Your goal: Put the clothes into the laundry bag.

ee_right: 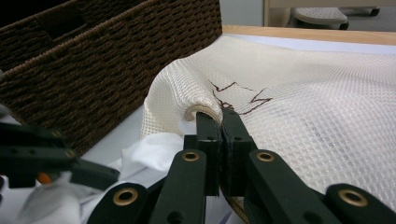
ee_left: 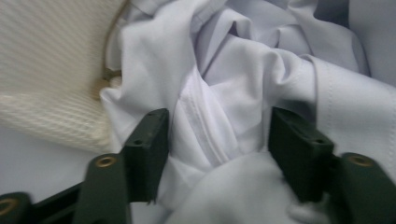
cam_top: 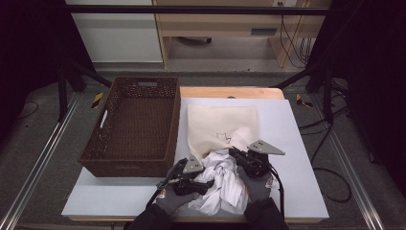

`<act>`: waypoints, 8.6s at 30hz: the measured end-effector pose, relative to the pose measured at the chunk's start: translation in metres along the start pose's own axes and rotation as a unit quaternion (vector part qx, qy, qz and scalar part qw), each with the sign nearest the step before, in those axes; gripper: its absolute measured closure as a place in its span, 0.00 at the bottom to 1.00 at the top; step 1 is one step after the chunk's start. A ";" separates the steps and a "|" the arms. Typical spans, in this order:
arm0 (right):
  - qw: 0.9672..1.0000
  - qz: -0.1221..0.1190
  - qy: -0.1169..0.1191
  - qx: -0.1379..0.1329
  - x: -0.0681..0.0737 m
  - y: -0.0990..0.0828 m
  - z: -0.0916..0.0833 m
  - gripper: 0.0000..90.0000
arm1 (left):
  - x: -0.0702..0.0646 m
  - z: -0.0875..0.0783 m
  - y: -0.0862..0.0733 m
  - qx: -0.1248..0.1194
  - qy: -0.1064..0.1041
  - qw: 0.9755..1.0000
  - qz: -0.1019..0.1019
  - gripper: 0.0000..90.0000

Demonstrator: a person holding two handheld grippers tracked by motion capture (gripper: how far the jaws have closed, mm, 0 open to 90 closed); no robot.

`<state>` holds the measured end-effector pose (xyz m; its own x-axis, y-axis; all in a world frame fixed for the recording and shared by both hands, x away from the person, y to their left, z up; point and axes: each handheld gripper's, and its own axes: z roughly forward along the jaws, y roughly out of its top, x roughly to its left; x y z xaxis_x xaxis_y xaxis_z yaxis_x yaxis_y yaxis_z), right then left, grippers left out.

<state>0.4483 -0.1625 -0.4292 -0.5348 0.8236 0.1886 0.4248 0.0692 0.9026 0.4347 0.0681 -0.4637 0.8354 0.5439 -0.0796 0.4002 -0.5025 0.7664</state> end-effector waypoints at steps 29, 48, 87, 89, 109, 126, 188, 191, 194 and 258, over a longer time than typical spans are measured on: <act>1.000 0.000 0.007 -0.007 0.001 0.002 -0.001 0.98 | -0.012 0.027 0.062 -0.006 0.063 0.997 0.043 0.93; 1.000 0.000 0.001 -0.004 0.002 0.002 -0.001 0.98 | 0.012 0.017 0.047 -0.035 0.092 0.995 0.009 0.37; 1.000 0.012 0.003 -0.014 -0.003 0.003 -0.007 0.98 | 0.006 -0.007 0.048 -0.050 0.024 0.998 0.018 0.33; 1.000 0.011 0.002 -0.014 -0.003 0.003 -0.006 0.98 | 0.002 -0.021 0.042 -0.055 0.023 0.998 0.020 0.29; 1.000 0.005 0.002 -0.005 -0.001 0.001 -0.003 0.98 | -0.024 0.003 0.005 0.005 0.023 1.000 0.009 0.72; 1.000 0.010 0.012 -0.022 -0.003 0.003 -0.008 0.98 | -0.025 0.016 0.060 -0.022 0.021 0.997 0.073 0.87; 1.000 0.013 -0.009 -0.019 -0.007 0.002 -0.010 0.98 | 0.017 -0.024 0.021 -0.045 0.048 0.997 0.033 0.41; 1.000 0.013 -0.008 -0.019 -0.007 0.002 -0.010 0.98 | 0.022 -0.016 0.017 -0.045 0.041 0.998 0.008 0.41; 1.000 0.013 -0.008 -0.017 -0.007 0.002 -0.009 0.98 | 0.023 -0.003 0.022 -0.047 0.056 0.997 0.003 0.39; 1.000 0.013 -0.004 -0.020 -0.009 0.004 -0.014 0.98 | 0.025 -0.013 0.015 0.018 0.103 0.994 0.011 0.95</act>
<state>0.4445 -0.1776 -0.4217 -0.5176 0.8295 0.2098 0.4088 0.0244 0.9123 0.4573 0.0829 -0.4459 0.7505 0.6568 0.0730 0.3983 -0.5376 0.7432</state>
